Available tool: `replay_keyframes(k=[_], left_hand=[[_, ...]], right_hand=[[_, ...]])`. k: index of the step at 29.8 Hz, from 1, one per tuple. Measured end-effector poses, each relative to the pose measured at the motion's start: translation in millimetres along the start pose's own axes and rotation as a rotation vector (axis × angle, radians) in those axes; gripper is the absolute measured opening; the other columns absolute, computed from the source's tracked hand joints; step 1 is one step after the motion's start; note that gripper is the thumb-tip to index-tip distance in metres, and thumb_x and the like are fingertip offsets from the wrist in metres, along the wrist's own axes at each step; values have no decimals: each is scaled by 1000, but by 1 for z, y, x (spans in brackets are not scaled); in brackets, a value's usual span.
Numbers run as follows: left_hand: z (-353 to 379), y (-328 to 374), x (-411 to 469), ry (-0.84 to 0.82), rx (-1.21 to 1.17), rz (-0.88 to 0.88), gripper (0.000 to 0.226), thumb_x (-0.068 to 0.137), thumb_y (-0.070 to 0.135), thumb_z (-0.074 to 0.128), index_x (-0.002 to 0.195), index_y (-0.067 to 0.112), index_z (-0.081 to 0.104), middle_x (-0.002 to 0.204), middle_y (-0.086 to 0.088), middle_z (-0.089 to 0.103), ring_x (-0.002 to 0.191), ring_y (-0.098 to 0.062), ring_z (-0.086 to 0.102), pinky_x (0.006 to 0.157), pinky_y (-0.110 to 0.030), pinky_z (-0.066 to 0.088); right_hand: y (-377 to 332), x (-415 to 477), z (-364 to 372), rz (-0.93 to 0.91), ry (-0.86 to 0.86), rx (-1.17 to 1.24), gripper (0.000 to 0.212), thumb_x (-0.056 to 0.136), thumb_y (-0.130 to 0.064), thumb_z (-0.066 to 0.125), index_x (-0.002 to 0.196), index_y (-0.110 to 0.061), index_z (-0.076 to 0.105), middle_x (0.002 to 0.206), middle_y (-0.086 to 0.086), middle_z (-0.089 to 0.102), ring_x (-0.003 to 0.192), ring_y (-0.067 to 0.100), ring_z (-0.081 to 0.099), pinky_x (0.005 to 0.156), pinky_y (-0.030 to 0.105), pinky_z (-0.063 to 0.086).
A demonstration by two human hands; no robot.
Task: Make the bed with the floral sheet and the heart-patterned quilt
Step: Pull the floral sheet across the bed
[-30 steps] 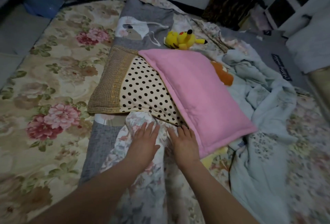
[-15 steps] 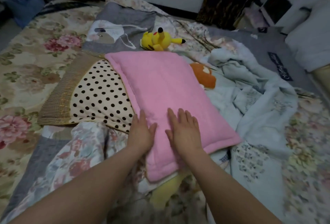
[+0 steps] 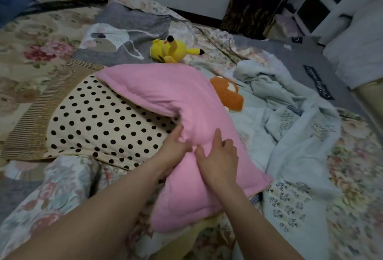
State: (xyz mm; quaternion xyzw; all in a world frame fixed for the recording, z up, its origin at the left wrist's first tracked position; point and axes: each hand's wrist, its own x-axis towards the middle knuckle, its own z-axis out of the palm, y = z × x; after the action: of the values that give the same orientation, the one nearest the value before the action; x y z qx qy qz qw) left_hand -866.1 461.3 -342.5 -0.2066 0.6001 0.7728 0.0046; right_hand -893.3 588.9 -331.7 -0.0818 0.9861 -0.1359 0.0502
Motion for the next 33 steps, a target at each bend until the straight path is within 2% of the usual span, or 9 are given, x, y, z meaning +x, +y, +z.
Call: replay_keyframes(k=[5, 9, 14, 18, 22, 24, 26, 28, 33], left_hand=[[63, 71, -14, -441, 221, 315, 78, 65, 2, 51, 140, 21, 51, 138, 6, 55, 126, -2, 49, 105, -17, 38], [82, 88, -13, -595, 295, 399, 83, 67, -13, 57, 146, 8, 44, 142, 3, 49, 132, -6, 42, 110, -16, 32], [12, 12, -7, -185, 240, -129, 86, 77, 17, 67, 152, 29, 28, 147, 0, 48, 126, -16, 53, 104, -29, 45], [-84, -49, -2, 492, 44, -662, 88, 78, 35, 78, 146, 4, 32, 140, -20, 48, 123, -38, 51, 99, -45, 47], [-185, -150, 72, 674, -315, -617, 129, 15, 65, 93, 128, 17, 54, 119, -9, 65, 103, -35, 64, 86, -56, 52], [-201, -148, 90, 730, -459, -567, 99, 38, 69, 89, 119, 20, 61, 110, -6, 69, 98, -32, 67, 81, -51, 56], [-183, -81, 71, 751, -511, -479, 59, 76, 39, 78, 125, 14, 57, 118, -10, 67, 97, -28, 67, 80, -43, 57], [-162, -28, 50, 882, -499, -376, 52, 81, 9, 68, 131, 9, 54, 118, -11, 65, 97, -30, 66, 84, -44, 57], [-132, 31, 31, 828, -274, -237, 35, 83, 0, 60, 117, 7, 64, 110, -10, 67, 96, -29, 65, 91, -40, 54]], right_hand=[[14, -39, -43, 114, 606, 343, 72, 88, -29, 48, 154, -20, 20, 135, 20, 36, 119, 33, 39, 100, 52, 39], [12, -54, -67, 159, 841, 321, 71, 85, -21, 45, 153, -15, 25, 151, 29, 27, 135, 41, 30, 106, 55, 31], [8, -32, -28, 59, 340, -40, 67, 78, -12, 53, 144, -22, 49, 149, 22, 41, 136, 50, 34, 102, 61, 38], [-17, -30, 17, -87, 70, -95, 71, 87, -5, 57, 151, -28, 35, 155, 13, 36, 146, 37, 25, 116, 54, 26], [-49, -57, 52, -188, -57, 56, 73, 95, -9, 45, 156, -33, 14, 160, 6, 24, 150, 26, 12, 122, 45, 15], [-55, -72, 66, -212, -94, 111, 79, 91, -8, 47, 156, -34, 11, 159, 7, 26, 149, 26, 16, 120, 46, 22], [-58, -83, 70, -237, -109, 130, 83, 90, -11, 50, 156, -35, 7, 160, 6, 25, 149, 26, 17, 119, 45, 24], [-57, -84, 66, -268, -117, 125, 83, 94, -18, 52, 156, -37, -1, 163, 4, 14, 151, 24, 10, 121, 40, 19], [-62, -71, 35, -307, -86, 40, 100, 95, -24, 60, 152, -37, -21, 165, 1, -10, 152, 23, -5, 121, 35, 8]])
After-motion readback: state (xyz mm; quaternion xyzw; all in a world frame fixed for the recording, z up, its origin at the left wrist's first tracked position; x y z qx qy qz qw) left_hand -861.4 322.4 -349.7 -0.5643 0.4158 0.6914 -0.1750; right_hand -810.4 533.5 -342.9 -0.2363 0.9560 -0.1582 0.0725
